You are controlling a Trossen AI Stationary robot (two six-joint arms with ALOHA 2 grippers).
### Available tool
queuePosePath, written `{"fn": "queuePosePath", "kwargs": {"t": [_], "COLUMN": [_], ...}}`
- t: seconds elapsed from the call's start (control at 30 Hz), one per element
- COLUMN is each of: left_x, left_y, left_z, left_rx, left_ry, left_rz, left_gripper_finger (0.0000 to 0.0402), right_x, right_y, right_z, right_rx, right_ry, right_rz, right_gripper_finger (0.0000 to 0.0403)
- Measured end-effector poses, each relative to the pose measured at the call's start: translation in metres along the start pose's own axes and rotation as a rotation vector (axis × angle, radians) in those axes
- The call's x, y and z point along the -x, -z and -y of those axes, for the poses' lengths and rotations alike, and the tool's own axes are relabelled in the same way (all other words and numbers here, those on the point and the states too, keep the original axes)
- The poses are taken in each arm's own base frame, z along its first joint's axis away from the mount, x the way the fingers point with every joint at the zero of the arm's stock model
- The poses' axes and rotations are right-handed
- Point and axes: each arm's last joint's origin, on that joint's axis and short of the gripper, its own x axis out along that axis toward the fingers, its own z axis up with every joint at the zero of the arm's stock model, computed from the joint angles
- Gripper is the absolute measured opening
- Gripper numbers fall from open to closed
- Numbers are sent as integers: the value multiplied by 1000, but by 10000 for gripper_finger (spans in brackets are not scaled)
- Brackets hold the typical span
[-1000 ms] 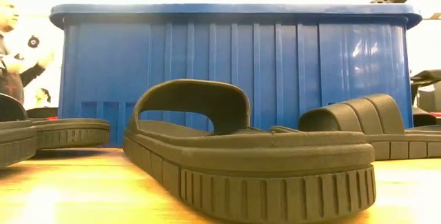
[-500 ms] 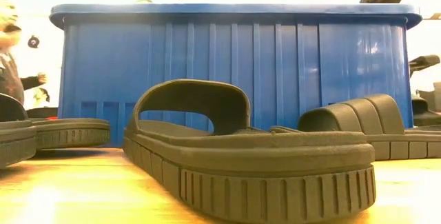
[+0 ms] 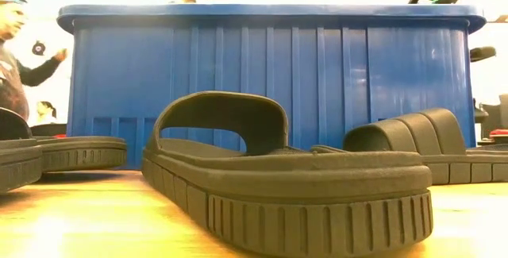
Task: Pick and place slides into bin
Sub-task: Put the black slide into the blue bin
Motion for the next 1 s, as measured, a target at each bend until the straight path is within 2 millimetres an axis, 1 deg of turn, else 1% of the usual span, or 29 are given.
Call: {"fn": "queuePosePath", "kwargs": {"t": [0.3,0.6,0.9,1.0], "left_x": [0,0,0,0], "left_y": [0,0,0,0], "left_z": [0,0,0,0], "left_rx": [0,0,0,0], "left_ry": [0,0,0,0], "left_rz": [0,0,0,1], "left_gripper_finger": [302,302,302,302], "right_x": [29,54,84,94], "right_y": [-6,-6,1,5], "right_z": [5,8,15,18], "right_rx": [11,31,53,50], "right_ry": [-5,-17,-31,-67], "right_rz": [77,111,122,162], "right_gripper_finger": [8,8,8,8]}}
